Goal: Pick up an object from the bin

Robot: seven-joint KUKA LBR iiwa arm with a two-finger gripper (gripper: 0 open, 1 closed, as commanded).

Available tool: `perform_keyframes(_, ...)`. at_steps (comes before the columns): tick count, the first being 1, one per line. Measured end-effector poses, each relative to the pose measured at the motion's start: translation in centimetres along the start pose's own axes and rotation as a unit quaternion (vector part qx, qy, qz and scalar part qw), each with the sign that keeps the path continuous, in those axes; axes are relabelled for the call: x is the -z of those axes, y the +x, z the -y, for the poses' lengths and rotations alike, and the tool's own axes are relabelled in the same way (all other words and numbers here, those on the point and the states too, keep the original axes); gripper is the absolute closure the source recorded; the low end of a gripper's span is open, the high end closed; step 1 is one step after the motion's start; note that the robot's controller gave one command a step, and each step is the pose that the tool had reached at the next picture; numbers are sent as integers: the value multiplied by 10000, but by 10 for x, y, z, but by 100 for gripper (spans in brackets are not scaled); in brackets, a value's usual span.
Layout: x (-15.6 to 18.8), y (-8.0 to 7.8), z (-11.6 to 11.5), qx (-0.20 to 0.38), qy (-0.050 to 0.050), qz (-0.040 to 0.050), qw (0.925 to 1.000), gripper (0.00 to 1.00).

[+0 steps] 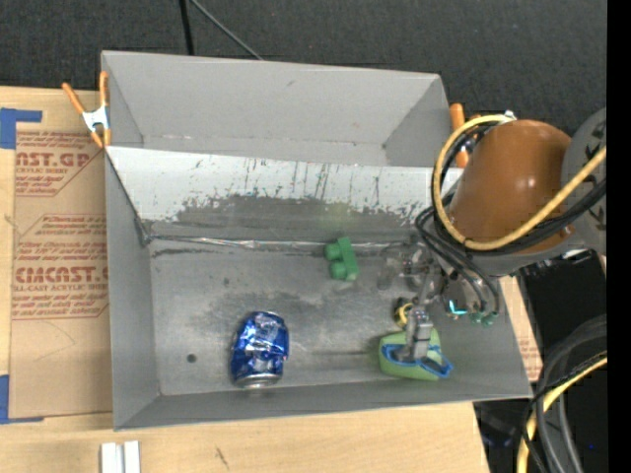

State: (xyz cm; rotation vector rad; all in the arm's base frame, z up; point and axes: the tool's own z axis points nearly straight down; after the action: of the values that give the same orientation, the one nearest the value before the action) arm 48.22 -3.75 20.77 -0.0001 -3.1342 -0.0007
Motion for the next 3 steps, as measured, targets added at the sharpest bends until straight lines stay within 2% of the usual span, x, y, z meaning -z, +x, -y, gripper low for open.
perform_keyframes(1, -70, -23, 51, 2746, 8, 22, 9616, 0)
perform_keyframes(2, -141, -11, 86, 2816, 0, 27, 9595, 0)
perform_keyframes(3, -137, -13, 83, 2838, -3, 50, 9589, 100)
